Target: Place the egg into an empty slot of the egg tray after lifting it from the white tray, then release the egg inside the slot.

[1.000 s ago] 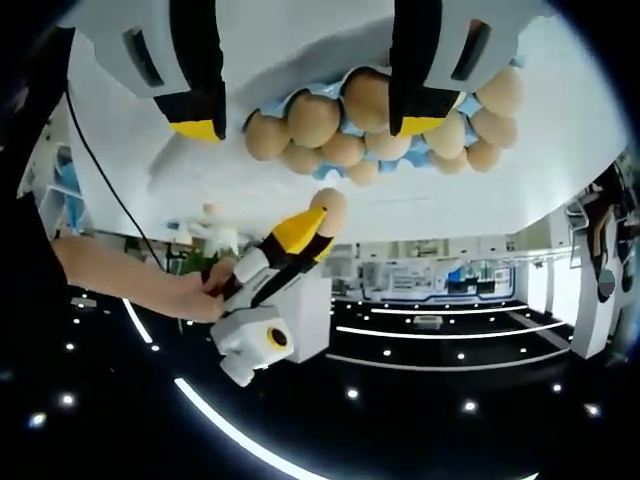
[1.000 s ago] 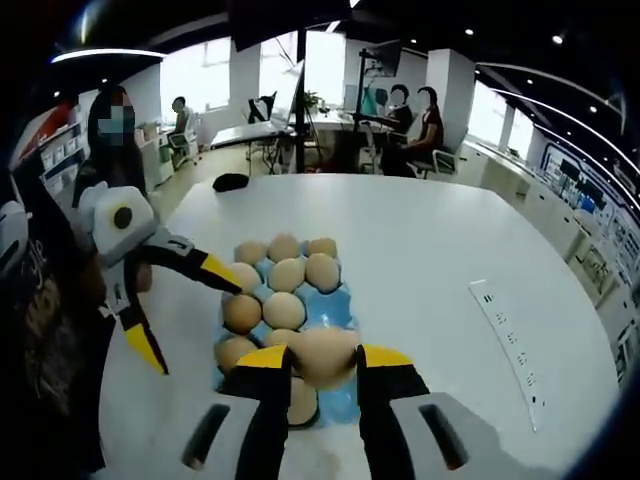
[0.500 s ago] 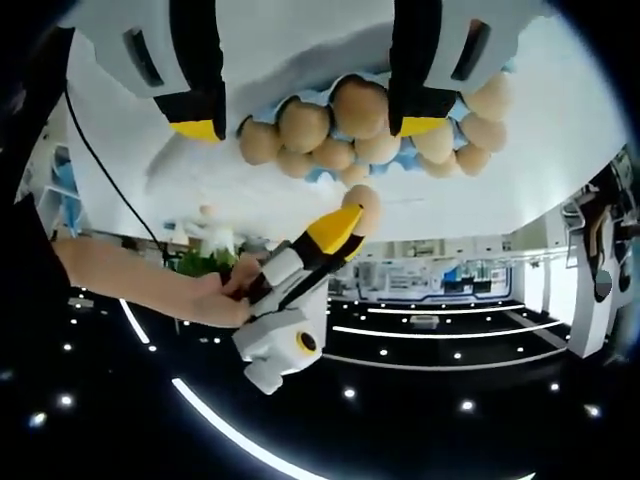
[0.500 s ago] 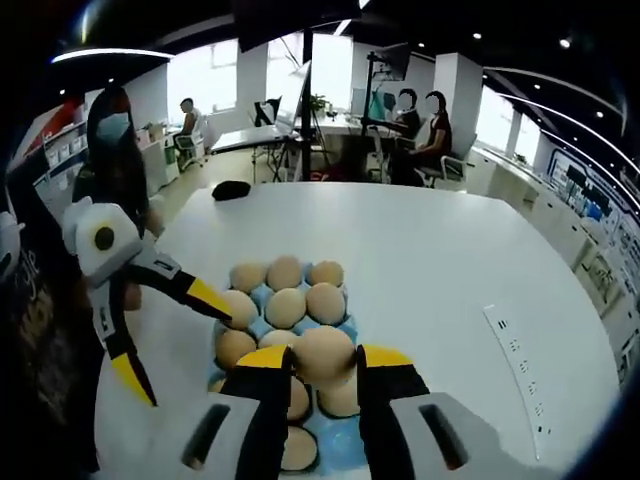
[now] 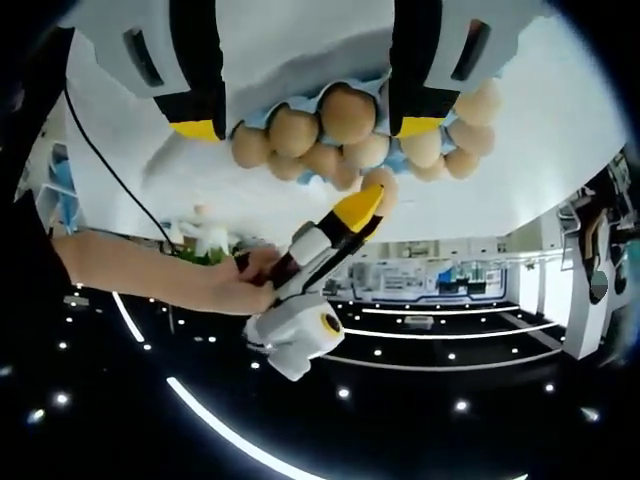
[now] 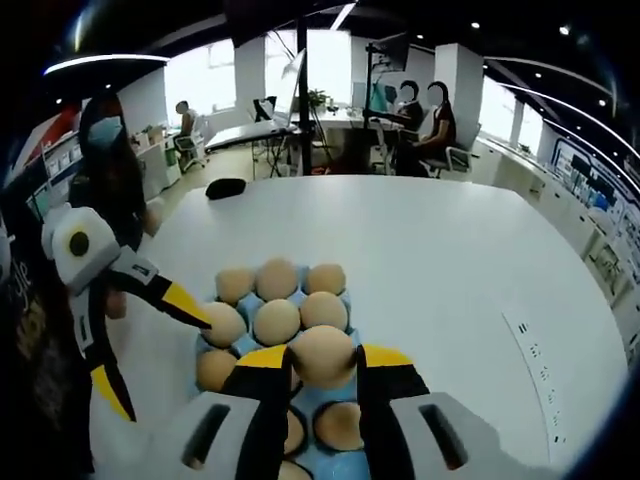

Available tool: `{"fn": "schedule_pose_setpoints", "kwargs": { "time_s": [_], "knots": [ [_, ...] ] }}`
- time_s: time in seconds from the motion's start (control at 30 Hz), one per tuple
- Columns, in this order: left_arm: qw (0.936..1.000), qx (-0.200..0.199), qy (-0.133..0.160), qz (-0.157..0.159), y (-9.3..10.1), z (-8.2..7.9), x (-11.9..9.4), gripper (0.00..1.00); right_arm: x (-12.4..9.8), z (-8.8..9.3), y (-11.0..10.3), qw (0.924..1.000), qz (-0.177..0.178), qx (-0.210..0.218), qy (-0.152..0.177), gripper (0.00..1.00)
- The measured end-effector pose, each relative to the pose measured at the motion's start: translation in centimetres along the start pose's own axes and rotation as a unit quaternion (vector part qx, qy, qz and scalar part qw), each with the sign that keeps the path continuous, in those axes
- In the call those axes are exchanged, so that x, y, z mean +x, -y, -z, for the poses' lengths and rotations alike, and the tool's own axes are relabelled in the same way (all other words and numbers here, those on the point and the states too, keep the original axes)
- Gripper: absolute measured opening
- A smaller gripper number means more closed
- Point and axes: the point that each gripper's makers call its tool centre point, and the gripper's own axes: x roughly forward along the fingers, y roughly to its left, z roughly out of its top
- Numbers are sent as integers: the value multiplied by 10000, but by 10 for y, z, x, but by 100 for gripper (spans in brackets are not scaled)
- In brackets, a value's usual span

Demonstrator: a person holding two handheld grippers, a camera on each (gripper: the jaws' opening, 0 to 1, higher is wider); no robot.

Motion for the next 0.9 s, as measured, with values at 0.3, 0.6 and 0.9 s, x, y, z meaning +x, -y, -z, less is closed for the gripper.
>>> {"fn": "schedule_pose_setpoints", "kwargs": {
  "time_s": [0.3,0.6,0.9],
  "knots": [
    [10000,-56,34,-37,-8,-2,-3,68,17,12,3,9997,-23,121,-226,27],
    [9999,-103,79,-19,-11,-4,-4,68,20,17,0,9989,14,371,-289,28],
    [9998,-101,121,89,-7,-8,-3,68,6,9,9,9990,144,397,-161,29]
  ]
}}
